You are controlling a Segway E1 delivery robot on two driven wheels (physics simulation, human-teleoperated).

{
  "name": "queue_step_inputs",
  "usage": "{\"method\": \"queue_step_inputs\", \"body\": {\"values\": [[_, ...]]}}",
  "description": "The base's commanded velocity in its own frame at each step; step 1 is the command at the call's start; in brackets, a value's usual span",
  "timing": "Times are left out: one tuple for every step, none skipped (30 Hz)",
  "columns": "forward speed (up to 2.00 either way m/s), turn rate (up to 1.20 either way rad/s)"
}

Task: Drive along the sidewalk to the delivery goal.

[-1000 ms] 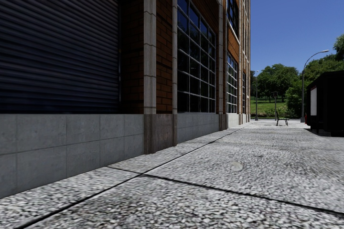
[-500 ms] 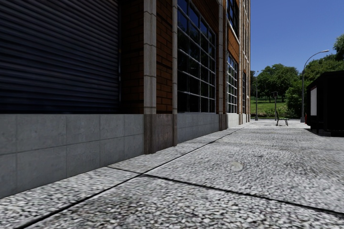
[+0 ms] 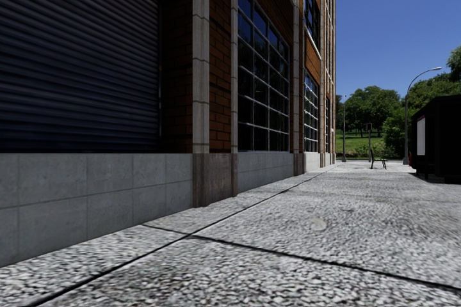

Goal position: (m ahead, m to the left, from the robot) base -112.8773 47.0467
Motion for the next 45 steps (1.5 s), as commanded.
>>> {"method": "queue_step_inputs", "body": {"values": [[0.93, 0.00], [0.93, 0.00], [0.95, 0.00], [0.95, 0.00], [0.95, 0.00], [0.95, 0.00], [0.95, 0.00], [0.95, 0.00], [0.95, 0.00], [0.95, 0.00], [0.95, 0.00], [0.95, 0.00], [0.95, 0.00], [0.95, 0.00], [0.95, 0.00], [0.95, 0.00], [0.95, 0.00], [0.95, 0.00], [0.95, 0.00], [0.95, 0.00], [0.95, 0.00], [0.95, 0.00], [0.95, 0.00], [0.95, 0.00], [0.95, 0.00], [0.95, 0.00], [0.95, 0.00], [0.95, 0.00], [0.95, -0.11], [0.95, -0.21], [0.95, -0.21], [0.95, -0.23], [0.95, -0.25], [0.95, -0.29], [0.95, -0.35], [0.95, -0.35], [0.96, -0.40], [0.96, -0.48], [0.96, -0.57], [0.96, -0.57], [0.96, -0.60], [0.96, -0.61], [0.96, -0.61], [0.96, -0.61], [0.96, -0.61]]}}
